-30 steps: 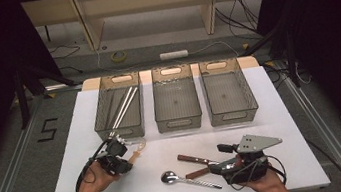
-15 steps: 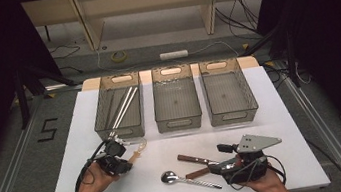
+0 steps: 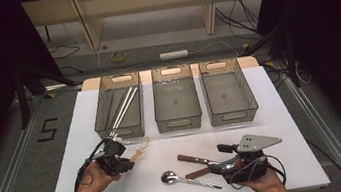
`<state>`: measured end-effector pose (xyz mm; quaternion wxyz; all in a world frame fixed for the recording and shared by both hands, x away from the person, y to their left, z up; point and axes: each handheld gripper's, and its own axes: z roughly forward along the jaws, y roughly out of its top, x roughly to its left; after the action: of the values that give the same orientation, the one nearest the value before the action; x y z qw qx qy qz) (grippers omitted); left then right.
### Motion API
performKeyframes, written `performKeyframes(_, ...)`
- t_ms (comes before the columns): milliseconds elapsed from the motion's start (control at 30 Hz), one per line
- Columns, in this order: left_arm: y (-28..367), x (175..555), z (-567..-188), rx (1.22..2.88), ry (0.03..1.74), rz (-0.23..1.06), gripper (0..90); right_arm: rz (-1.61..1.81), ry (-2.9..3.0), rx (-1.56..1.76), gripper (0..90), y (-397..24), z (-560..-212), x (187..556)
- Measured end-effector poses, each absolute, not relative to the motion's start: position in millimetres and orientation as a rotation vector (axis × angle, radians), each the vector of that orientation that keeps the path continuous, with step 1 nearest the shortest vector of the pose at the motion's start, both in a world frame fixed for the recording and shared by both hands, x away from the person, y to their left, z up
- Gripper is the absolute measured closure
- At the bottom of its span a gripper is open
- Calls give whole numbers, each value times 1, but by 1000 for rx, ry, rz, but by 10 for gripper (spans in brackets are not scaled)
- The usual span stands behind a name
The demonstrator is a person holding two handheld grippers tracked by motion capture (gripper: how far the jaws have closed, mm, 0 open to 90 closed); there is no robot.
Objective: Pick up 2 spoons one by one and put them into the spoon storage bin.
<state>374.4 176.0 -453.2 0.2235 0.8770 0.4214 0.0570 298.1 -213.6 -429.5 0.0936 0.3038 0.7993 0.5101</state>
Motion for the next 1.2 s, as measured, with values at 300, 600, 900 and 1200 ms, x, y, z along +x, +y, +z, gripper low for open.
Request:
performKeyframes(300,172,370,-444,2378,1134,148,738,1510,2375,894,264,-213,-429,297)
performKeyframes(600,169,369,-433,2325,1100,147,738,1512,2378,897,264,-212,-430,297)
performKeyframes(900,165,371,-423,2232,1085,159,737,1511,2380,898,264,-213,-430,297)
performKeyframes(1200,152,384,-413,2195,1058,182,737,1508,2382,900,265,-212,-431,298)
